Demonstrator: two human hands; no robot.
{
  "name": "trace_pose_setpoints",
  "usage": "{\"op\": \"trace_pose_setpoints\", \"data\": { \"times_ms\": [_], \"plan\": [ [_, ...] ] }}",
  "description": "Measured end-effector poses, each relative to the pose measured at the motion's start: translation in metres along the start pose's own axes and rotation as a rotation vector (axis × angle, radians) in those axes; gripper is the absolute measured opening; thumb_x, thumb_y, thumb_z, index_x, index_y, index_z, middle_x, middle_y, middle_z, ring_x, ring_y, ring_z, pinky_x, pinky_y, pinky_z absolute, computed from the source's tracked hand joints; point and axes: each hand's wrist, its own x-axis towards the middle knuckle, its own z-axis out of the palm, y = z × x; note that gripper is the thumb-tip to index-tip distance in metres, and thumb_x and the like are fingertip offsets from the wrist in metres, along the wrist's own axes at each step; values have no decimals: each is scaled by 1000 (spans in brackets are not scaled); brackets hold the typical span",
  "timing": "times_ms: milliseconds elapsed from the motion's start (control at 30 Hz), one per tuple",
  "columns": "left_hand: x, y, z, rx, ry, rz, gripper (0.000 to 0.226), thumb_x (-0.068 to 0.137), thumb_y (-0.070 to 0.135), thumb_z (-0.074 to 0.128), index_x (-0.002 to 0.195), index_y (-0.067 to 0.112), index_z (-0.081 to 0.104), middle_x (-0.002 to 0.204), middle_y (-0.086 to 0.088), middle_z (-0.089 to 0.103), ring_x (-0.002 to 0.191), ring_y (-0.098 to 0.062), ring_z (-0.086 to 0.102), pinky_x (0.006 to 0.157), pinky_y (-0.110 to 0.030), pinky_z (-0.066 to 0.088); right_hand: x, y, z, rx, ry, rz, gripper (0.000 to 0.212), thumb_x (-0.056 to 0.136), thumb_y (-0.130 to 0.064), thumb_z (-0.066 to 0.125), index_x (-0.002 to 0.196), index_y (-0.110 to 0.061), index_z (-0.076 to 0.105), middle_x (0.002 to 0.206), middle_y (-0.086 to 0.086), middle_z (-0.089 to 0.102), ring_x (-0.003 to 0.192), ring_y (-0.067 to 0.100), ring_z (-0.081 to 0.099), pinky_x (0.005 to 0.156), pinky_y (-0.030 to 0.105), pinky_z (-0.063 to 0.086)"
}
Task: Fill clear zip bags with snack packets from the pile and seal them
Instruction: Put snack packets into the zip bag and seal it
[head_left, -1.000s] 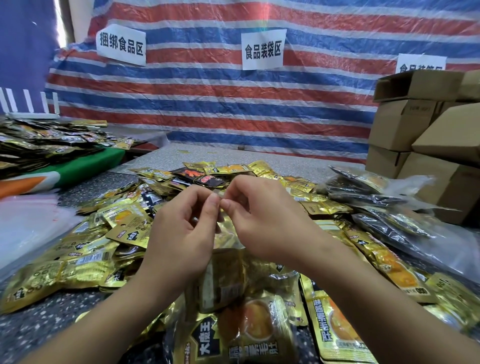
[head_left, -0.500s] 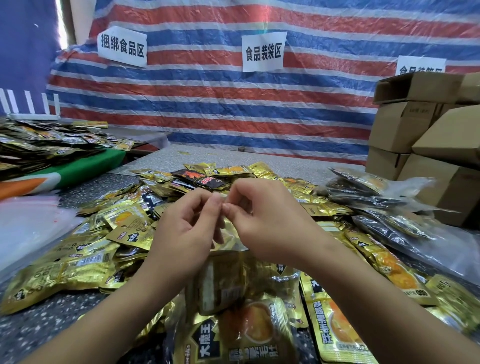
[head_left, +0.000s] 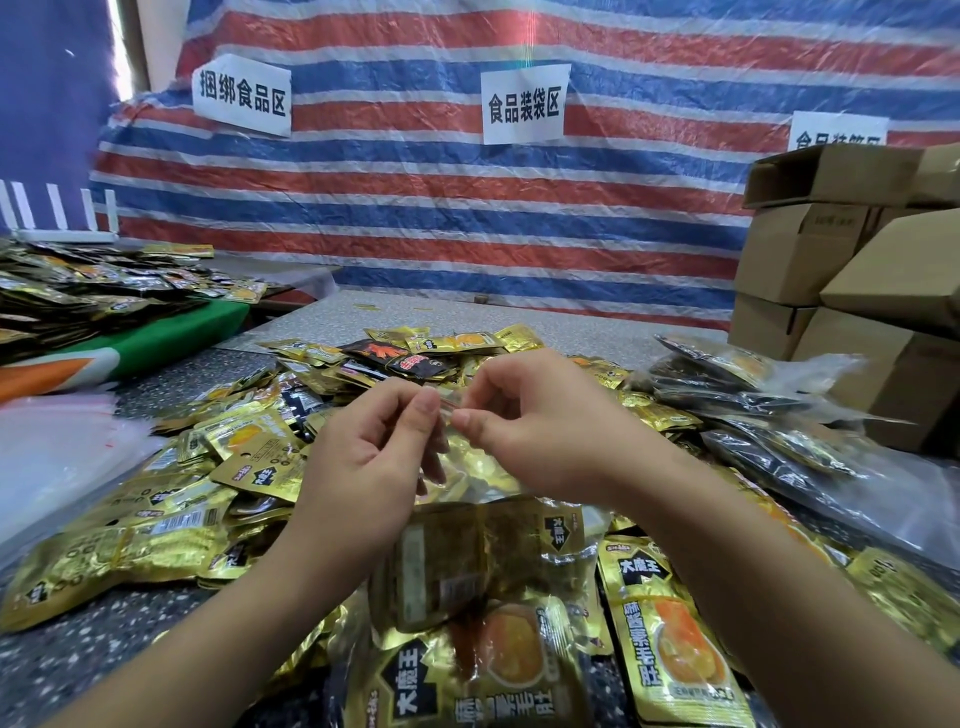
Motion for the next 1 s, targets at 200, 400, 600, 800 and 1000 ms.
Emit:
{"op": "trace_pose_setpoints", "data": {
  "times_ms": [200, 400, 600, 800, 1000],
  "plan": [
    [0, 1, 1, 30, 23, 23, 27, 95, 35, 48, 74, 26, 62, 62, -2, 58, 54, -20, 57, 47, -26, 45, -2, 0, 2, -96, 46, -48, 26, 95, -32, 65, 71, -25, 56, 64, -10, 55, 55, 4, 48, 51, 22, 35],
    [0, 2, 0, 46, 20, 46, 29, 96, 35, 48, 71, 28, 61, 61, -3, 58, 54, -16, 56, 48, -26, 45, 0, 2, 0, -82, 30, -98, 27, 95, -29, 64, 69, -27, 56, 64, -8, 58, 58, 7, 49, 55, 26, 41],
    [0, 2, 0, 44, 29, 38, 28, 95, 35, 48, 73, 26, 61, 63, -4, 58, 55, -19, 57, 49, -26, 45, 1, 3, 0, -73, 27, -107, 25, 95, -29, 65, 71, -27, 59, 61, -9, 55, 54, 3, 47, 52, 21, 37],
    [0, 0, 0, 49, 25, 44, 25, 96, 35, 49, 77, 24, 63, 65, -3, 60, 55, -17, 58, 48, -24, 45, 0, 3, 0, -99, 45, -114, 22, 94, -28, 66, 73, -25, 62, 61, -9, 55, 55, 4, 48, 51, 20, 36],
    [-3, -1, 0, 121, 53, 86, 26, 98, 33, 49, 76, 27, 62, 61, 2, 60, 51, -7, 53, 48, -16, 40, 1, 2, 5, -152, 95, -85, 25, 94, -31, 65, 70, -25, 62, 59, -9, 55, 53, 5, 47, 46, 17, 30]
  ]
}}
